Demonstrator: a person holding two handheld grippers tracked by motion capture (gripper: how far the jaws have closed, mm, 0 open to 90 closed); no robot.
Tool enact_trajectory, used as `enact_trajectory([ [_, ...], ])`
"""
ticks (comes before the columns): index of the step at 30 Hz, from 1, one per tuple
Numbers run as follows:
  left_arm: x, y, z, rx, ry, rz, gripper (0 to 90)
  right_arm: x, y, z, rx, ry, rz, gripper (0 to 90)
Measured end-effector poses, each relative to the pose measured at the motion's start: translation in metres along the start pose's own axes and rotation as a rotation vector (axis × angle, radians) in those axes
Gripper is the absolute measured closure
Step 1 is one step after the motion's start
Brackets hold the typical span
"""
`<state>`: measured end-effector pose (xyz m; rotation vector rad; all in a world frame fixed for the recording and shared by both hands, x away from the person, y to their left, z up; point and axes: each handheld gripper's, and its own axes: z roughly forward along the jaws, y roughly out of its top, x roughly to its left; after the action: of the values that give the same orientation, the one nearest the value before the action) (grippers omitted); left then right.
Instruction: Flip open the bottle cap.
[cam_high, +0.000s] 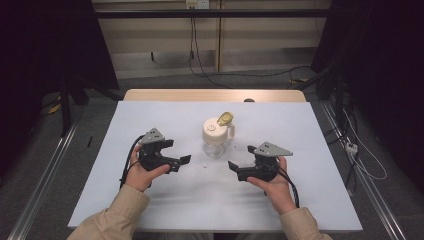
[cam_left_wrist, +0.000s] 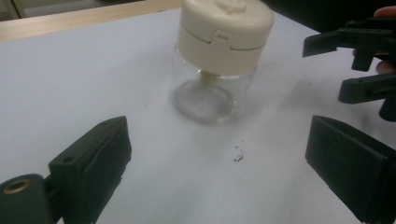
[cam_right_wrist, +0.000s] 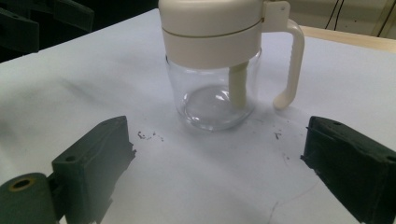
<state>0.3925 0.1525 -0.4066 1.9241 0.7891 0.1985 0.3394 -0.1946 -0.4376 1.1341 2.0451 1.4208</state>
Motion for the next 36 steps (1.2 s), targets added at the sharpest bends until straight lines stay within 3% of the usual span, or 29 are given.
enact_trajectory([
  [6,0.009,-0.011,-0.012,-0.028,0.000,-0.016,6.5,-0.003,-0.005,-0.009,0.004,-0.008,-0.014,6.9],
  [36,0.013,-0.034,-0.030,-0.026,0.010,-0.005,6.4,-0.019,-0.021,-0.048,0.001,-0.044,-0.008,7.1],
])
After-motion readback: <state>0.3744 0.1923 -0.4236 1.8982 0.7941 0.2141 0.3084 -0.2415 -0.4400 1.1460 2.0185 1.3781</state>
